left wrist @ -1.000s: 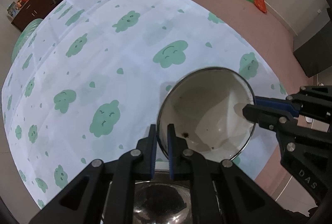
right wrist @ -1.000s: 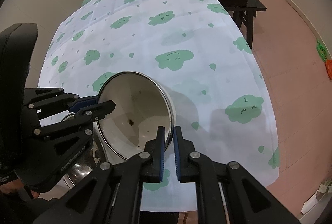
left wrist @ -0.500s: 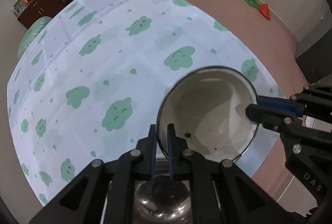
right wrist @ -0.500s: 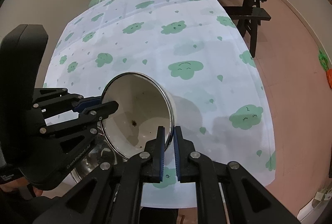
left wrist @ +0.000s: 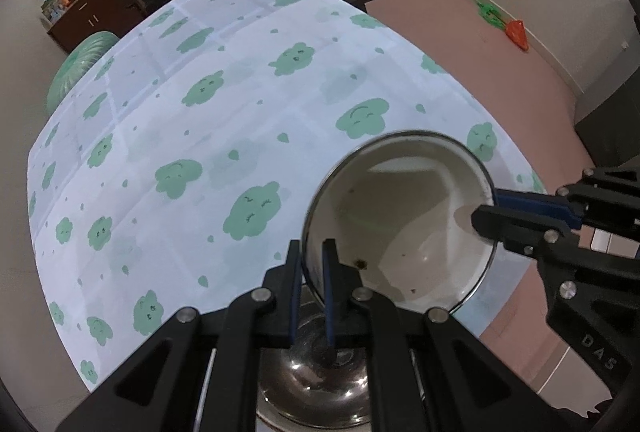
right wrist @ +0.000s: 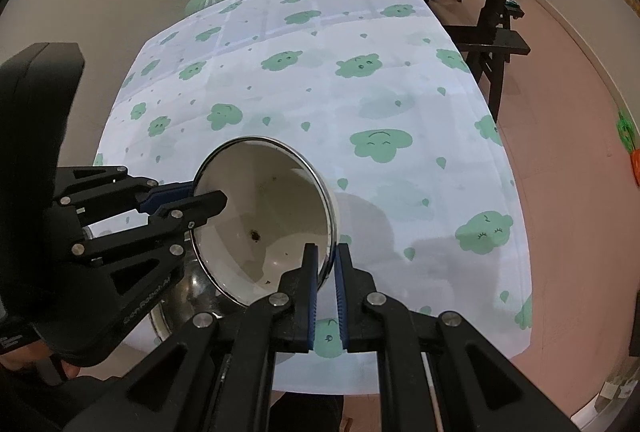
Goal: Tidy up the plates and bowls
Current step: 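Lift the white enamel bowl with both tools and carry it over the steel bowls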
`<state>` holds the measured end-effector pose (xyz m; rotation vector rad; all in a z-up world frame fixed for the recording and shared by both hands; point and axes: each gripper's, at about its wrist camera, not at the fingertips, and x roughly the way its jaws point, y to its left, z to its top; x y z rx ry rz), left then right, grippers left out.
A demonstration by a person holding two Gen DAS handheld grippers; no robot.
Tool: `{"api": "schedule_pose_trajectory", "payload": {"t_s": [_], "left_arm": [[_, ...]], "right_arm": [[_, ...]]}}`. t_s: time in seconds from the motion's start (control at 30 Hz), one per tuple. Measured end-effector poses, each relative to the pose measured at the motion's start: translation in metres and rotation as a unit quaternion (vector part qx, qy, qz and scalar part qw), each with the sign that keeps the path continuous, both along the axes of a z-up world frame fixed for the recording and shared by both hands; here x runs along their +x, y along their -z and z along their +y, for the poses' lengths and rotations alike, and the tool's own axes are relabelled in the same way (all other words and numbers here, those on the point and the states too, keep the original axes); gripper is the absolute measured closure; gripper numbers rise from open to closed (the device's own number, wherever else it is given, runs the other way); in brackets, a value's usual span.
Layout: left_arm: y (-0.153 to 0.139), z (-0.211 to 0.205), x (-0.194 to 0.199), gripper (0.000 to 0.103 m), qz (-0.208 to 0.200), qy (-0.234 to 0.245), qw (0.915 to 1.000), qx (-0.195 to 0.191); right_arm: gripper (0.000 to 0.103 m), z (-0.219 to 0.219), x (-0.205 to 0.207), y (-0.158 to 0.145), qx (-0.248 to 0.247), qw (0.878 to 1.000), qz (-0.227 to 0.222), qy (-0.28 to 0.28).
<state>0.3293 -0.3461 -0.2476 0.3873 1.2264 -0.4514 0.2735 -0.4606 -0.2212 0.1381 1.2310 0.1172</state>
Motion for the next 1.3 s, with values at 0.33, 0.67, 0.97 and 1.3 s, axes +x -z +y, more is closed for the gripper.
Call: {"api": "schedule_pose_trajectory", "payload": {"t_s": [0.33,0.67,0.97,1.3], "left_arm": [[-0.003,0.016,-0.009,0.097,0.003,-0.014,0.9999,-0.004],[-0.01,0.036,-0.016,0.097,0.001,-0.031,0.9995,-0.007],[-0.015,0.053,-0.024,0.097,0.0,-0.046,0.9989,-0.007],[-0.017,0.066,-0.036,0.097,0.0,-0.059,0.9982,-0.01]], "right_arm": [[0.093,0.014,-0.003,-0.012,0.001,1.0,-0.008,-0.012],[0.093,0.03,-0.003,-0.012,0.007,1.0,-0.006,-0.03],[0.093,0.046,-0.005,-0.013,0.009,0.999,-0.002,-0.052],[0.093,0.058,-0.012,-0.014,0.009,0.997,0.001,-0.071]]}}
